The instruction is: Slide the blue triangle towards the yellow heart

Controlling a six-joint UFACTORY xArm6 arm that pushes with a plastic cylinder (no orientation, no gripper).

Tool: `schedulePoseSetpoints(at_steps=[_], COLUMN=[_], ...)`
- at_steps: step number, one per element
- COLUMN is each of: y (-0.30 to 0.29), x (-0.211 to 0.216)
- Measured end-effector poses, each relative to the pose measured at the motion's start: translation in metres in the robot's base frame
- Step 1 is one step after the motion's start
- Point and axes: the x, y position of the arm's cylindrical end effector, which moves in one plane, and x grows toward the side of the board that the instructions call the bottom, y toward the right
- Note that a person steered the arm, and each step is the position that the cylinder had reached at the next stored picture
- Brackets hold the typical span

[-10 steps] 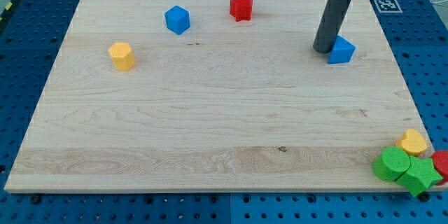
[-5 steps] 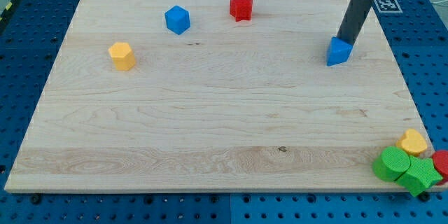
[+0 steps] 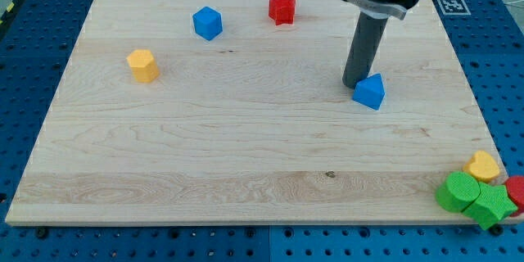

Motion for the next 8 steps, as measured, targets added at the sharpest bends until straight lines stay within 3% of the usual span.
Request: schedulePoseSetpoints(at_steps=[2, 8], y=[0.025, 0.121], x=[0.037, 0.072])
